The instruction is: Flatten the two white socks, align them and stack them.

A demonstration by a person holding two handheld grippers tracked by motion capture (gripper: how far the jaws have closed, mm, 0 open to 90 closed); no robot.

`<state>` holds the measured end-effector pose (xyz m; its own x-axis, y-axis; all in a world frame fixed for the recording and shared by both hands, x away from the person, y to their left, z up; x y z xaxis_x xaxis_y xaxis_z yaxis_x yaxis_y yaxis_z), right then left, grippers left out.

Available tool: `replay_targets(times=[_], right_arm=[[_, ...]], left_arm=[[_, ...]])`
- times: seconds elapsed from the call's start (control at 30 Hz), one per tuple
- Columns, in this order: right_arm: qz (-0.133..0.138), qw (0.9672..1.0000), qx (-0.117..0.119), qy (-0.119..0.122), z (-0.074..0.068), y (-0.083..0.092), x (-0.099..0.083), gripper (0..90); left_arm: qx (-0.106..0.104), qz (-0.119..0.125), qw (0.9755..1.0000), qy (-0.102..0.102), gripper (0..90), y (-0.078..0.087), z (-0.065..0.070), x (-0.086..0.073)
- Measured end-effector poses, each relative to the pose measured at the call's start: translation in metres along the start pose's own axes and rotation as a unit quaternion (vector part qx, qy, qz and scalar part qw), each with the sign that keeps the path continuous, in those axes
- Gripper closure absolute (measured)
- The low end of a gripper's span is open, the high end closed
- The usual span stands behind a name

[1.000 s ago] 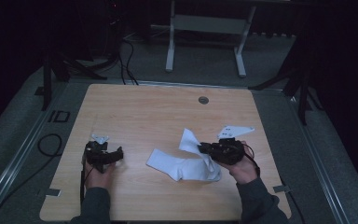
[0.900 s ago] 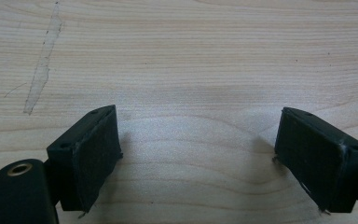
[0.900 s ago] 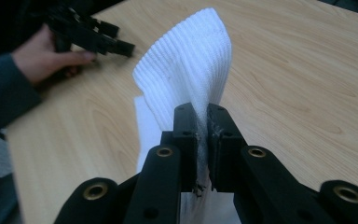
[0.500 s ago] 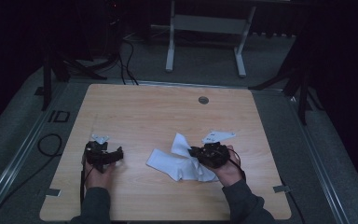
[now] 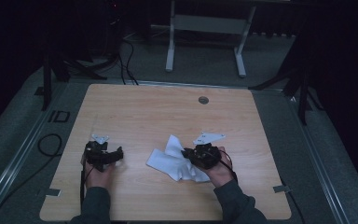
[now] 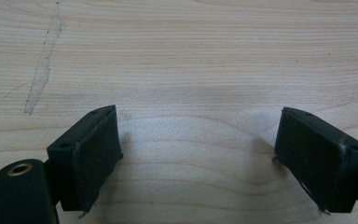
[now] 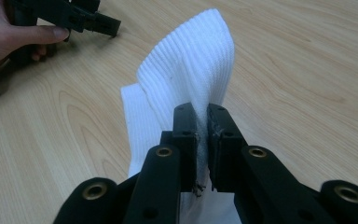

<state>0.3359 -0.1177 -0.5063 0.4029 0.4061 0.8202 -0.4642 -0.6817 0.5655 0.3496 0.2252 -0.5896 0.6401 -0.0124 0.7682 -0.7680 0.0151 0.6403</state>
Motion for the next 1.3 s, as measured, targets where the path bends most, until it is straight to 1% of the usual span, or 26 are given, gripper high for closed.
replay_targets(times=[0.2, 0.27, 0.3, 0.37, 0.43, 0.47, 0.5, 0.57, 0.67, 0.7, 0.77, 0.8, 0.83, 0.87, 0.9, 0.93, 0.97, 1.07, 1.1, 1.2, 1.3], right_arm=[[-0.002, 1.0, -0.001, -0.004, -0.002, -0.008, -0.001, 82.6], [-0.008, 0.9999, -0.011, -0.001, -0.003, -0.011, -0.001, 82.6], [-0.013, 0.9997, -0.02, 0.004, -0.004, -0.014, -0.002, 82.6], [-0.017, 0.9996, -0.02, 0.002, -0.005, -0.017, -0.003, 82.5], [-0.02, 0.9996, -0.02, 0.002, -0.006, -0.02, -0.003, 82.5], [-0.021, 0.9996, -0.019, 0.001, -0.006, -0.022, -0.003, 82.5], [-0.023, 0.9996, -0.018, 0.0, -0.006, -0.023, -0.004, 82.4], [-0.028, 0.9995, -0.015, -0.002, -0.008, -0.027, -0.005, 82.3], [-0.033, 0.9994, -0.013, -0.002, -0.01, -0.03, -0.007, 82.2], [-0.042, 0.9991, -0.006, 0.001, -0.014, -0.036, -0.009, 82.1], [-0.044, 0.999, -0.004, 0.002, -0.015, -0.037, -0.01, 82.0], [-0.047, 0.9989, -0.003, 0.004, -0.016, -0.039, -0.01, 81.9], [-0.051, 0.9987, -0.001, 0.005, -0.018, -0.042, -0.011, 81.9], [-0.053, 0.9986, 0.0, 0.004, -0.019, -0.043, -0.012, 82.0], [-0.056, 0.9984, 0.002, 0.007, -0.021, -0.047, -0.012, 81.9], [-0.056, 0.9984, 0.002, 0.007, -0.021, -0.047, -0.012, 81.9], [-0.058, 0.9983, 0.003, 0.005, -0.022, -0.05, -0.012, 81.9], [-0.059, 0.9983, 0.003, 0.003, -0.023, -0.05, -0.012, 81.9], [-0.059, 0.9983, 0.004, 0.002, -0.024, -0.052, -0.011, 81.9], [-0.06, 0.9981, 0.011, -0.001, -0.028, -0.059, -0.009, 81.5], [-0.061, 0.998, 0.015, -0.002, -0.03, -0.061, -0.009, 81.2]], left_arm=[[0.006, 0.001, 1.0, 0.005, 14.7, 0.0, 0.001, 0.0], [0.006, 0.001, 1.0, 0.006, 15.2, 0.0, 0.002, 0.0], [0.007, 0.001, 1.0, 0.006, 15.6, 0.0, 0.002, 0.0], [0.006, 0.002, 1.0, 0.004, 17.2, 0.001, 0.002, 0.0], [0.006, 0.009, 0.9999, 0.005, 23.5, 0.003, 0.003, -0.001], [0.007, 0.011, 0.9999, 0.006, 25.1, 0.003, 0.004, -0.001], [0.006, 0.011, 0.9999, 0.006, 26.4, 0.004, 0.004, -0.001], [0.006, 0.012, 0.9999, 0.006, 32.0, 0.006, 0.004, -0.002], [0.005, 0.011, 0.9999, 0.005, 39.2, 0.007, 0.004, -0.002], [0.003, 0.008, 1.0, 0.003, 44.8, 0.01, 0.004, -0.003], [0.002, 0.008, 1.0, 0.003, 50.4, 0.01, 0.004, -0.003], [0.001, 0.006, 1.0, 0.001, 50.4, 0.012, 0.005, -0.003], [0.0, 0.005, 1.0, 0.0, 54.2, 0.012, 0.005, -0.003], [-0.002, 0.005, 1.0, 0.001, 56.2, 0.013, 0.006, -0.003], [-0.007, 0.002, 1.0, -0.002, 58.5, 0.014, 0.008, -0.003], [-0.007, 0.002, 1.0, -0.002, 59.4, 0.014, 0.008, -0.003], [-0.015, 0.004, 0.9999, -0.005, 60.2, 0.015, 0.01, -0.003], [-0.02, 0.006, 0.9998, -0.007, 61.1, 0.017, 0.012, -0.003], [-0.028, 0.009, 0.9994, -0.015, 61.1, 0.02, 0.016, -0.002], [-0.04, 0.013, 0.9987, -0.03, 63.2, 0.022, 0.022, -0.002], [-0.046, 0.011, 0.9979, -0.044, 63.4, 0.024, 0.027, -0.002]])
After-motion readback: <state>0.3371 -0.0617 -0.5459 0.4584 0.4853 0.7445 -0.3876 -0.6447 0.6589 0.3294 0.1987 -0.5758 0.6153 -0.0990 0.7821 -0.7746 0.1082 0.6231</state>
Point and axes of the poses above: each handheld gripper's, and its own axes: y roughly backward along the jaws, x roughly out of its top, z roughly to its right, the point moved 3 cm from there along -y, roughly forward along the jaws, and after that the axes turned 5 degrees about z, right-handed, at the moved point
